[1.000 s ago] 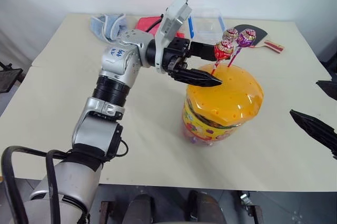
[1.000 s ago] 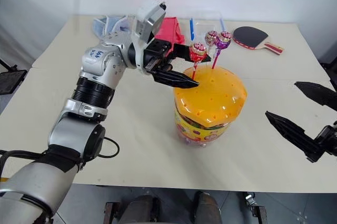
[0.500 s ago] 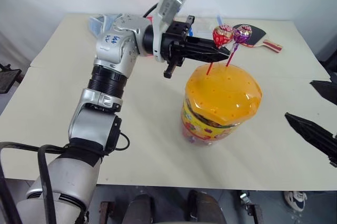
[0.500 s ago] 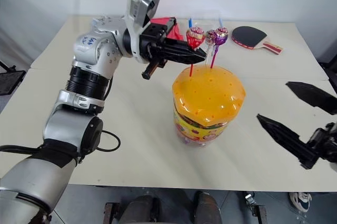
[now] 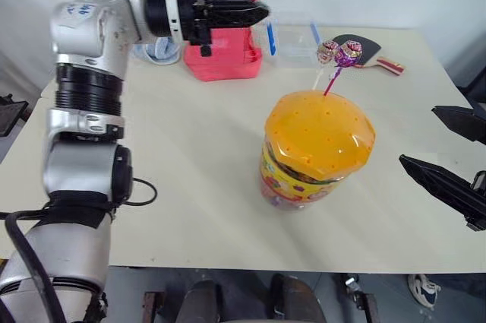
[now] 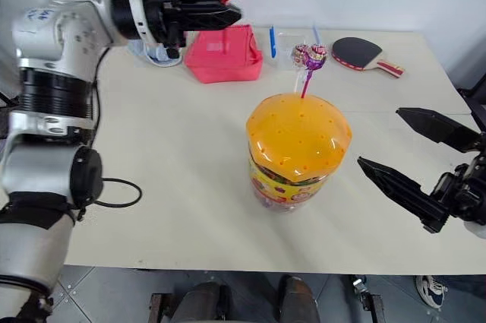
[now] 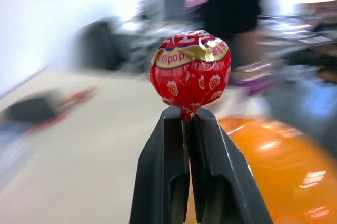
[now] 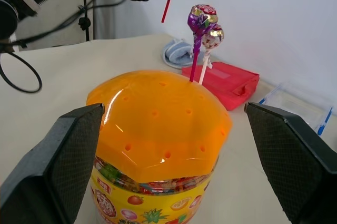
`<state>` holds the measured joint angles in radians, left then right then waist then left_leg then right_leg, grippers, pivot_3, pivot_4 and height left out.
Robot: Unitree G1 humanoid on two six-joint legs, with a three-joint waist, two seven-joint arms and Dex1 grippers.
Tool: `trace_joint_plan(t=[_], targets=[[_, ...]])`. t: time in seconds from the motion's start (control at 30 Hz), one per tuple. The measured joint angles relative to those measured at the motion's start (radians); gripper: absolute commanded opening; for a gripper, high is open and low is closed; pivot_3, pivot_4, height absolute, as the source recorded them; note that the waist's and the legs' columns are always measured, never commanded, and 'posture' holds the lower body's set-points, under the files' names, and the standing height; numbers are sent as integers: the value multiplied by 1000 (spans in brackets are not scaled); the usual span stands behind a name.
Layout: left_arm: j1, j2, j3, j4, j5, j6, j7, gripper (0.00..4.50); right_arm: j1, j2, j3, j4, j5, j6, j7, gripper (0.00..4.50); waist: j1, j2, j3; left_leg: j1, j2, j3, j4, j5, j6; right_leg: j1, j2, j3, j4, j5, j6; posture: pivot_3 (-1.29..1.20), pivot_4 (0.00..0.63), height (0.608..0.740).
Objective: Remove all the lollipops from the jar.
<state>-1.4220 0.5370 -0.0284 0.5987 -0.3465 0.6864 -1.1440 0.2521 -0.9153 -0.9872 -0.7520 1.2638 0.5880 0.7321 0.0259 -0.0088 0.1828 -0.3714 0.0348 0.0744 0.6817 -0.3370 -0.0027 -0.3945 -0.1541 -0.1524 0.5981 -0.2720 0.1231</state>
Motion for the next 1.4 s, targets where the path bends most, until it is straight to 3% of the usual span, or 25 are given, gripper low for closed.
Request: trace_joint_plan(t=[0.23, 0.67, 0.83, 1.17, 1.3, 1.4], targets=[[252, 135, -195, -35, 201, 217, 135, 38, -25, -3, 51, 37, -40, 0, 30, 4500, 1, -6, 3, -1, 0, 1, 0, 0, 0, -3, 0, 2, 2, 0, 0, 0, 150, 740], [345, 287, -370, -56, 349, 527, 210, 38, -138, -11, 159, 120, -126, -4, 74, 4500, 1, -11, 6, -1, 0, 2, 1, 0, 0, -3, 0, 3, 3, 0, 0, 0, 150, 740], [325, 303, -392, -37, 350, 589, 198, 1320, -168, -11, 181, 140, -148, -4, 88, 4500, 0, -11, 6, 0, 0, 4, 1, 0, 0, -3, 0, 4, 3, 0, 0, 0, 150, 740], [247, 384, -453, -116, 350, 611, 137, 4487, -176, -11, 187, 163, -169, -4, 112, 4500, 3, -12, 7, -2, 0, 7, 1, 0, 0, -8, 0, 7, 6, 0, 0, 0, 150, 740], [121, 434, -484, -161, 361, 571, 83, 4487, -164, -12, 164, 164, -178, -1, 125, 4500, 5, -15, 9, -4, 0, 11, 2, 0, 0, -14, 0, 12, 9, 0, 0, 0, 150, 740], [60, 408, -477, -154, 363, 511, 70, 4487, -158, -12, 147, 167, -184, -1, 130, 4500, 6, -15, 9, -3, 0, 14, 2, 0, 0, -15, 0, 14, 10, 0, 0, 0, 150, 740]])
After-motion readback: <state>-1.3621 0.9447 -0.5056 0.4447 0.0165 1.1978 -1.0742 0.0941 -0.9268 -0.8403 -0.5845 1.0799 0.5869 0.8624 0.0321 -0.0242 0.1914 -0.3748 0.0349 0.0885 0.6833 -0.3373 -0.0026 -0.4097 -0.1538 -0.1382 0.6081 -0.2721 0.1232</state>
